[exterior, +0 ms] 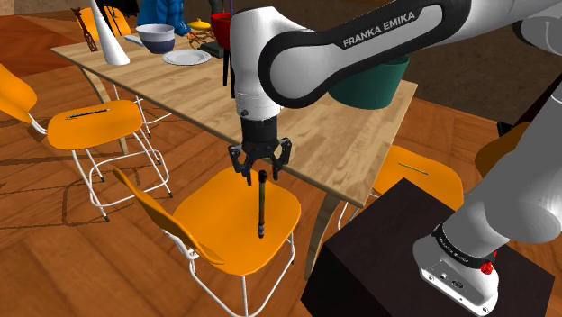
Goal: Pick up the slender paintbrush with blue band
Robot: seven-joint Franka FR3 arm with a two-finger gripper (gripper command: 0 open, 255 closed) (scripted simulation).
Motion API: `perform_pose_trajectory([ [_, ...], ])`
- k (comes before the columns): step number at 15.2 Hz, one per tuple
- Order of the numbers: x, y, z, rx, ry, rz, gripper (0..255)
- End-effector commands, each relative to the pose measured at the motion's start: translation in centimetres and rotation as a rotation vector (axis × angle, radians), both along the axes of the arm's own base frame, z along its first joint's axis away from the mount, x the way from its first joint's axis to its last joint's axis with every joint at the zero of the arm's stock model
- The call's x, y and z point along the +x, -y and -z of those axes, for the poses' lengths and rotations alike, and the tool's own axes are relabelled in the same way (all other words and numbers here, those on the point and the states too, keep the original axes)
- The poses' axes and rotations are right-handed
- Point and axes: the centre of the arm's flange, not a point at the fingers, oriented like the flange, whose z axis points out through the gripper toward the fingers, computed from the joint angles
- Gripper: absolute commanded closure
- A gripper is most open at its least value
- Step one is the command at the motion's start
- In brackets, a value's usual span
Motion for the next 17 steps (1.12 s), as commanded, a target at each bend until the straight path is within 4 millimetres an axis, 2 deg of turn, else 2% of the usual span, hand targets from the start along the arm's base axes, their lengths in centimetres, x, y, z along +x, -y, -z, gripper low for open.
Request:
perform_pose_trajectory([
  [1,0.0,0.0,0.1,0.0,0.0,0.0,255],
  [9,-0.1,-0.1,0.1,0.0,0.0,0.0,255],
  [17,-0.1,-0.1,-4.2,0.0,0.0,0.0,255],
])
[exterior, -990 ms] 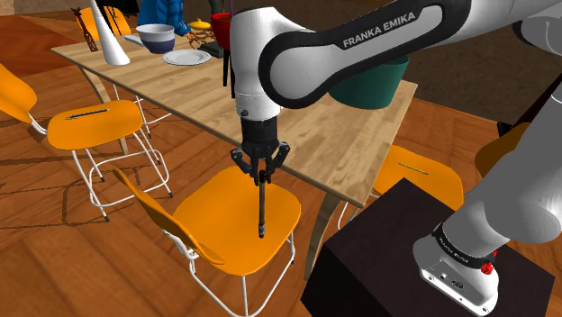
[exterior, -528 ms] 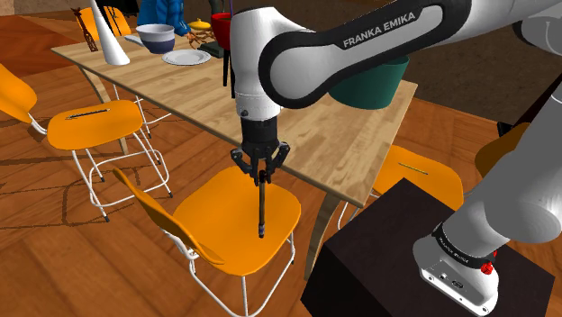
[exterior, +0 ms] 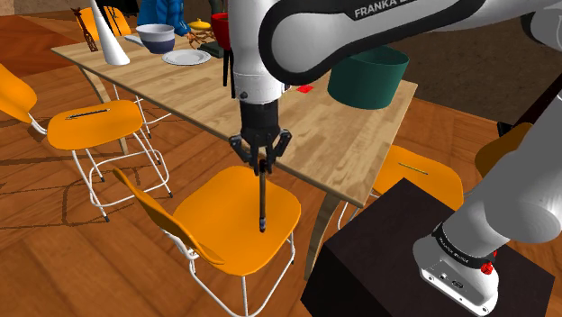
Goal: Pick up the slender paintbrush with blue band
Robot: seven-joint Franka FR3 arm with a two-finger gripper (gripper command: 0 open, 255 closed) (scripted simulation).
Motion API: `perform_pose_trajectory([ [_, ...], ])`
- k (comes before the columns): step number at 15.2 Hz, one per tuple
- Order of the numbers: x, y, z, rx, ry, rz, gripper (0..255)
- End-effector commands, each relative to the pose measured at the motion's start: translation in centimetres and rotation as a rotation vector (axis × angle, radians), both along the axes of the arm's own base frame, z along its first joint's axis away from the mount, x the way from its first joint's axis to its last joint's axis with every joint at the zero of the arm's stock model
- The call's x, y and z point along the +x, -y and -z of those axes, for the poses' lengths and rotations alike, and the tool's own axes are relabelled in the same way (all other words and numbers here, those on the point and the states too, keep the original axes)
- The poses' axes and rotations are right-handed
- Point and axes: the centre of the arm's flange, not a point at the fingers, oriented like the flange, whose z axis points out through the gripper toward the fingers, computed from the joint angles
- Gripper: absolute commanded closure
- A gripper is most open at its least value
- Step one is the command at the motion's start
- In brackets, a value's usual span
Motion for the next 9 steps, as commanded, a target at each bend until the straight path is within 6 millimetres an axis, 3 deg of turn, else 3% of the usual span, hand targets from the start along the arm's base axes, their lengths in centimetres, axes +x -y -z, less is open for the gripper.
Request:
perform_pose_trajectory([
  [1,0.0,0.0,-1.1,0.0,0.0,0.0,255],
  [7,0.0,0.0,-4.3,0.0,0.0,0.0,255],
  [9,0.0,0.0,-4.3,0.0,0.0,0.0,255],
])
